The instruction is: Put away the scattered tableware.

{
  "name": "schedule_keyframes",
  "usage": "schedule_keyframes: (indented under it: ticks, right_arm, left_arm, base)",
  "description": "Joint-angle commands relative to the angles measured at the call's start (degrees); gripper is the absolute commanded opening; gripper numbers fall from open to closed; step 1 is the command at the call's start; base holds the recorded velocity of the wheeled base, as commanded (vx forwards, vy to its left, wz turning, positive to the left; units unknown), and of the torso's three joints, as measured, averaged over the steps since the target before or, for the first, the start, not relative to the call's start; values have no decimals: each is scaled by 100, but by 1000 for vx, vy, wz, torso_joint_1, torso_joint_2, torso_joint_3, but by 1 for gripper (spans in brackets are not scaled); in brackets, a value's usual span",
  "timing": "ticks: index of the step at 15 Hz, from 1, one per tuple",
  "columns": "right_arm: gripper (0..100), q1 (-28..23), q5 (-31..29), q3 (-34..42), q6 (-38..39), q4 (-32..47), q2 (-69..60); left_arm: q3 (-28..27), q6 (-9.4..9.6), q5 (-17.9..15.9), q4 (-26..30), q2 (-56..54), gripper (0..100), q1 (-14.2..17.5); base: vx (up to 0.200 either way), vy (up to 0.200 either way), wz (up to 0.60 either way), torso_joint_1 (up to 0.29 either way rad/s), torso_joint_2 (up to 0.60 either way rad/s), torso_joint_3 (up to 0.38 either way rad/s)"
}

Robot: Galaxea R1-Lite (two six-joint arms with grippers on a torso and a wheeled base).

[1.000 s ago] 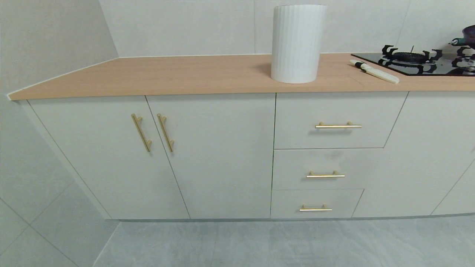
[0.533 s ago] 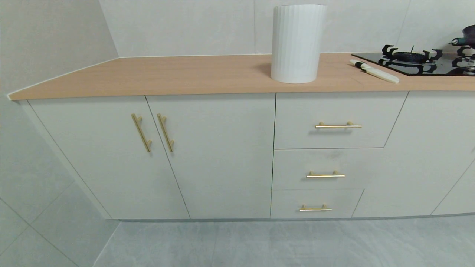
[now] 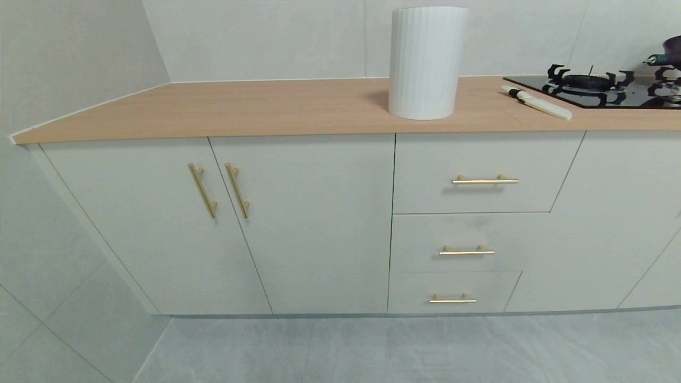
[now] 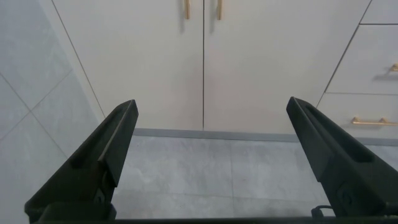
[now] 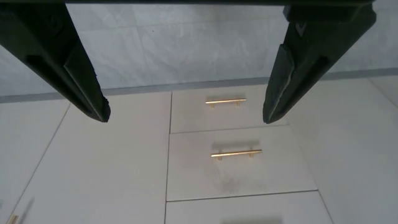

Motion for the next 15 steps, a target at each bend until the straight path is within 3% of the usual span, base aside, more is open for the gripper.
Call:
schedule_keyframes:
  ticks: [1, 11, 15]
  right_arm:
    - [100, 4, 43, 20, -5, 16, 10]
    - [100, 4, 25, 20, 4, 16, 10]
    - [100, 4, 25, 20, -5, 16, 10]
  left_arm:
    - [0, -2, 3, -2, 2, 100, 11]
    - [0, 7, 3, -2, 2, 100, 2]
    - [0, -2, 3, -2, 2, 100, 2]
  base:
    - [0, 0, 0, 0, 0, 0]
    - [0, 0, 0, 0, 0, 0]
    - [200, 0, 0, -5, 1, 4]
